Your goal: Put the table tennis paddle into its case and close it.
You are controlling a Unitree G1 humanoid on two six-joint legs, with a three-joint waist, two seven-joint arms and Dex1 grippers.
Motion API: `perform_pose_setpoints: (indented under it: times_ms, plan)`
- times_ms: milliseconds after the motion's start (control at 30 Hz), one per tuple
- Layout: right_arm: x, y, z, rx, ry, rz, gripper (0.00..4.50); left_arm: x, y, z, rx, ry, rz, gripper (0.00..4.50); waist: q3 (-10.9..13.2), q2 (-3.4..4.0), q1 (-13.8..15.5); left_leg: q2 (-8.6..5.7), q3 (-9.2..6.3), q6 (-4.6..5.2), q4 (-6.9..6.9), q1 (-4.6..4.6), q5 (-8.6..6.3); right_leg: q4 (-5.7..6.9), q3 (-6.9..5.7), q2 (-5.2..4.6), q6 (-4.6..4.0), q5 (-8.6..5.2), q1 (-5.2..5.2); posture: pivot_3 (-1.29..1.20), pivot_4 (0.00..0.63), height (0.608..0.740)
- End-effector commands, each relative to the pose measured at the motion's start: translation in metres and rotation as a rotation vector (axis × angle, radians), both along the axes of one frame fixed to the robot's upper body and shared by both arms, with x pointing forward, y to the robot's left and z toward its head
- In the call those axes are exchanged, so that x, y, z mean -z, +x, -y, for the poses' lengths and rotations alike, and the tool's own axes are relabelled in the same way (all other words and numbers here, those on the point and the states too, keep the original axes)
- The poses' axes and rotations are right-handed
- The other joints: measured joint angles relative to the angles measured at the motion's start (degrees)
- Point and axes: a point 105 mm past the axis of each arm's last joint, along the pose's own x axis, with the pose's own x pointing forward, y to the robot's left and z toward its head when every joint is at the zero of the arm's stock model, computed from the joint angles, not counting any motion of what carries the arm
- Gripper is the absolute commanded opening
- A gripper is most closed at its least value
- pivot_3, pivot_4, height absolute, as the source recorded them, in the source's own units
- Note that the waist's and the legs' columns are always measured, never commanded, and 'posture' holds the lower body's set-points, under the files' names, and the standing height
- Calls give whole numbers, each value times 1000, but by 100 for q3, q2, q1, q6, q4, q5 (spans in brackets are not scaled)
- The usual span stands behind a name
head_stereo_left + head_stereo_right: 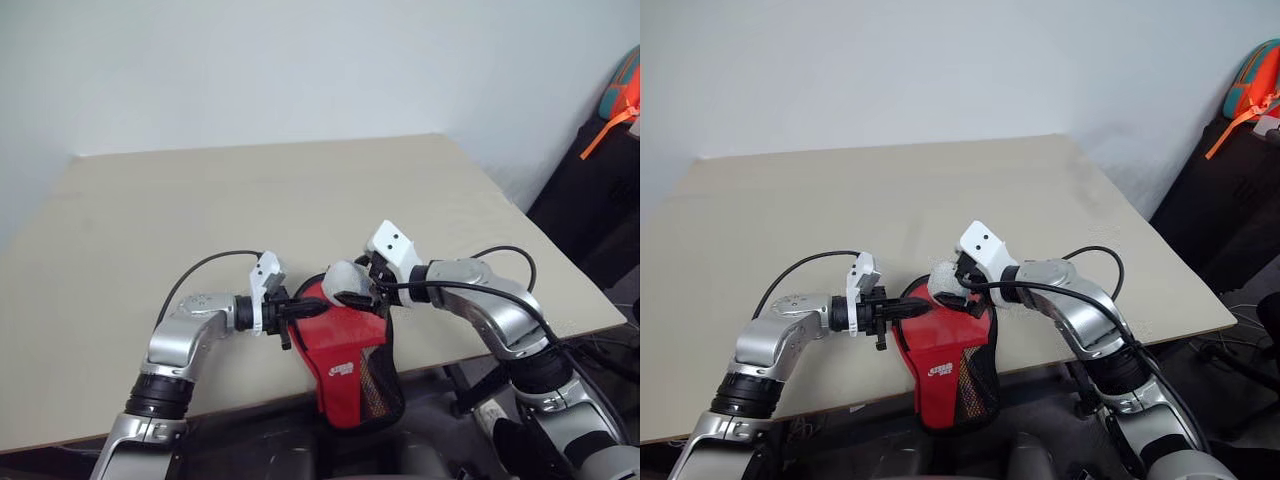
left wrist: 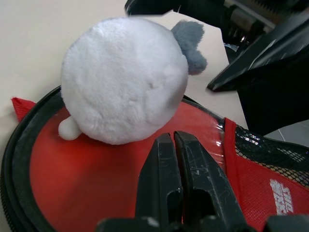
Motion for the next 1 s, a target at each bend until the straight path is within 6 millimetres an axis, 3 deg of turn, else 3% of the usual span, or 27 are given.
perform_pose_setpoints:
  times_ms: [33,367,800,1000]
  plan:
    - [-9,5,-5,-11,4,64,4470,-11,0,2,15,-14,44,0,0,1,-1,0,3,-1,-2,0,0,1,1,0,0,0,-2,0,0,715]
    - [6,12,-8,-14,-26,61,4470,-10,-6,5,15,-18,33,0,-1,1,-9,0,23,-13,-21,0,8,2,15,2,-1,1,-18,0,0,715]
    - [14,28,-4,14,-79,109,153,-8,-7,10,29,-12,30,0,-2,3,-10,0,30,-28,-39,0,17,5,19,5,-5,4,-30,0,0,715]
    - [6,49,7,78,-110,160,5,-3,8,22,11,47,134,0,-3,3,-4,-1,30,-32,-39,1,20,5,19,4,-6,5,-28,0,0,715]
